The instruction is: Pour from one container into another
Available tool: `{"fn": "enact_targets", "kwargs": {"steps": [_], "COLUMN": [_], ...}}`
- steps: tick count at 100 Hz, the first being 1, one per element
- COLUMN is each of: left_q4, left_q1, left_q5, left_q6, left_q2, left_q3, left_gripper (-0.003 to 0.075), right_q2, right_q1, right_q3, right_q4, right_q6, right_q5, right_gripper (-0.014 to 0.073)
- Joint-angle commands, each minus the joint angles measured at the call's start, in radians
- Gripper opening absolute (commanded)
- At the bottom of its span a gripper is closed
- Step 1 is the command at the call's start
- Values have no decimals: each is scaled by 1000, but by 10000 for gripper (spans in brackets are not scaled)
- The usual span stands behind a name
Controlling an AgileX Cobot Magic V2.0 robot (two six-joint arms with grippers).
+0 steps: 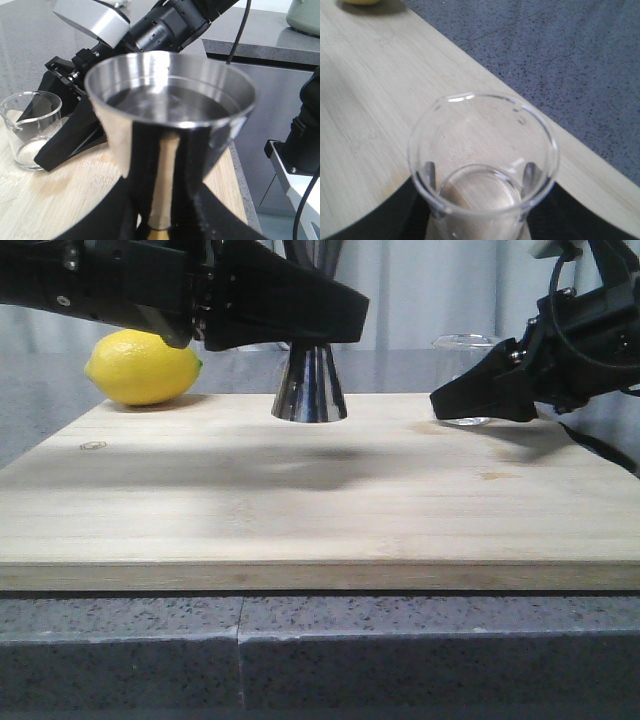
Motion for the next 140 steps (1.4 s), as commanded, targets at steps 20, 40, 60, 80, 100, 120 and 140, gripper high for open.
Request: {"fn": "enact_targets", "kwargs": {"steps": [20,40,60,80,100,120,140], "left_q4": [-69,-69,-69,-69,-69,-69,-69], "left_q1": [-10,-10,-10,-10,-10,-10,-10], "left_q5": [97,97,94,94,94,94,46], "left_q6": [-7,-7,-7,-7,-7,-7,-7], "left_q2": [-48,-48,-48,-48,-48,-48,-48], "left_q3": [-29,-29,-29,-29,-29,-29,-29], "left_gripper": [-19,-19,-19,-19,-19,-19,-19], "right_q2": [-35,-35,-35,-35,-37,-37,-39], "right_q1": [-2,-2,-2,-2,-2,-2,-2], "right_q3": [-9,-9,-9,-15,-74,-192,-328], "right_q4": [20,20,20,20,20,20,20], "right_q6": [-13,-13,-13,-7,5,55,164], "right_q5": [21,21,27,73,86,86,115], "right_gripper": [94,317,522,563,604,612,612]}}
